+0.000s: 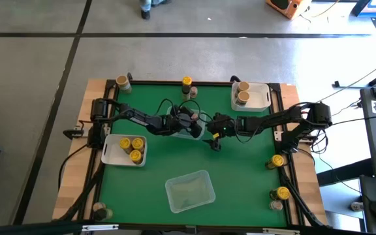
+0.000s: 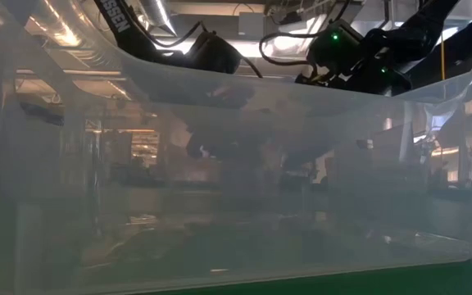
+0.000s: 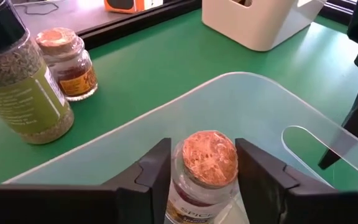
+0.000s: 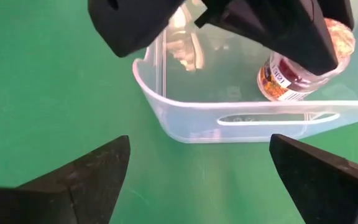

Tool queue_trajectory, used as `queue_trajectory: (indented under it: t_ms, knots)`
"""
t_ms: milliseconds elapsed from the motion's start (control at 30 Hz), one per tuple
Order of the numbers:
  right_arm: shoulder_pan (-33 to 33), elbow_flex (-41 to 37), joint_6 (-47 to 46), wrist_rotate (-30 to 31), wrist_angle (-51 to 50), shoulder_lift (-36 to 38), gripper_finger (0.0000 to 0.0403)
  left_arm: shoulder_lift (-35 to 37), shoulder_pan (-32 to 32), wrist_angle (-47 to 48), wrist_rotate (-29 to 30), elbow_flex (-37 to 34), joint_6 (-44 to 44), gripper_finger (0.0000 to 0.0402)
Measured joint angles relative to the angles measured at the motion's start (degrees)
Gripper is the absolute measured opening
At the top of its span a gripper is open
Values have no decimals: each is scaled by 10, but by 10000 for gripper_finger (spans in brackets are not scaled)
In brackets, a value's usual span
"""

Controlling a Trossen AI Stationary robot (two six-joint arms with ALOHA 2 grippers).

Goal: Sort spices by type
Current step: Put the brown spice bottle into the bottom transparent bin

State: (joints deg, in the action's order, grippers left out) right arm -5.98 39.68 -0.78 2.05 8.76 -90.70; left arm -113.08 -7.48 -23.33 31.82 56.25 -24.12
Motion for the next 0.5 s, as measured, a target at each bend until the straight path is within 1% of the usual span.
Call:
queue_trajectory:
  t_ms: [267,500]
  knots:
    - [0,0,0,5,0,0,385,8,20,10,-4,0,12,161]
    - [0,0,0,5,-4,0,385,54,44,60,-5,0,33,163]
